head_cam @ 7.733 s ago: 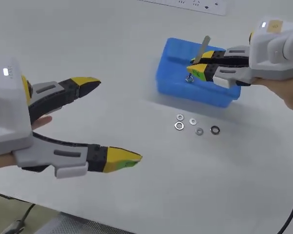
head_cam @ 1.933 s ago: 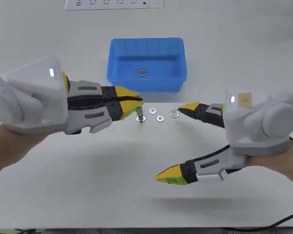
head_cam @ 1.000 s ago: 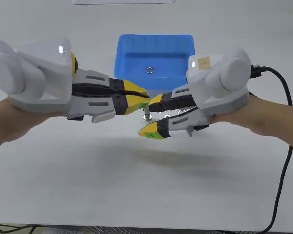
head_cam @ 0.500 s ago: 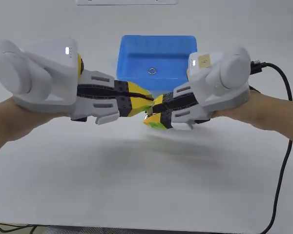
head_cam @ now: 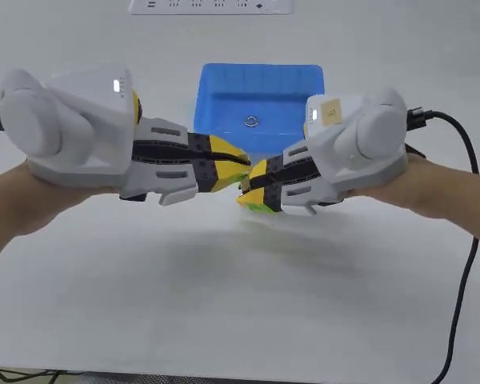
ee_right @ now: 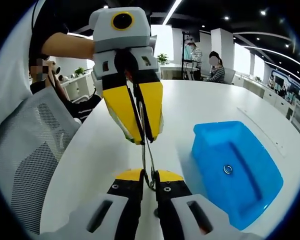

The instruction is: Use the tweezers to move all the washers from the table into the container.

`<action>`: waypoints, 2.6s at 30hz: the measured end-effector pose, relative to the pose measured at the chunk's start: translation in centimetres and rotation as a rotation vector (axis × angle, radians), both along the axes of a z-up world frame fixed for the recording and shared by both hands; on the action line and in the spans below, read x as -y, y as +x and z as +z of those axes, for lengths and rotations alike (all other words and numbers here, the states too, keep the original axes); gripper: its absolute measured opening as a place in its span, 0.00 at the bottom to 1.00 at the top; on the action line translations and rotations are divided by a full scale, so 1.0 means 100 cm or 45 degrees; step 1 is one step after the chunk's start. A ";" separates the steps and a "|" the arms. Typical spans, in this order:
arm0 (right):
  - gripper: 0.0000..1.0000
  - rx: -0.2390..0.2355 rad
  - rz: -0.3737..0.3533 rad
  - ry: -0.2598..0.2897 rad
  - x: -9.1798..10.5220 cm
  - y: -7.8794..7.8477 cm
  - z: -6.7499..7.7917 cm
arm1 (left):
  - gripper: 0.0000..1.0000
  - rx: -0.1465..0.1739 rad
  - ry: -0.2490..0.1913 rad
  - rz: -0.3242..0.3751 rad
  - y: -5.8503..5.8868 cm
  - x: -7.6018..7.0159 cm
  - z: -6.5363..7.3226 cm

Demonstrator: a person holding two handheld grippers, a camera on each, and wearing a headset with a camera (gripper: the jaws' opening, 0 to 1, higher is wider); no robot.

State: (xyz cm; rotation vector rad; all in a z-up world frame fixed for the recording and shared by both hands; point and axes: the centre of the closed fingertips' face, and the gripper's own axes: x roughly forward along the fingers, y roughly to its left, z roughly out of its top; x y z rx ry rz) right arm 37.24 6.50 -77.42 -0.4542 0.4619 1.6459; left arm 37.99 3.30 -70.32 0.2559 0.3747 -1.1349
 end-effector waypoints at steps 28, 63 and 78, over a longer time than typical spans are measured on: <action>0.09 0.038 -0.050 0.064 0.010 -0.002 0.037 | 0.43 0.029 -0.004 0.188 -0.022 -0.031 0.017; 0.09 0.131 -0.218 0.125 -0.003 0.117 0.070 | 0.77 -0.082 -0.156 0.523 -0.053 -0.076 -0.003; 0.10 0.097 -0.206 0.025 -0.008 0.118 0.020 | 0.73 -0.136 -0.169 0.571 -0.062 -0.081 -0.009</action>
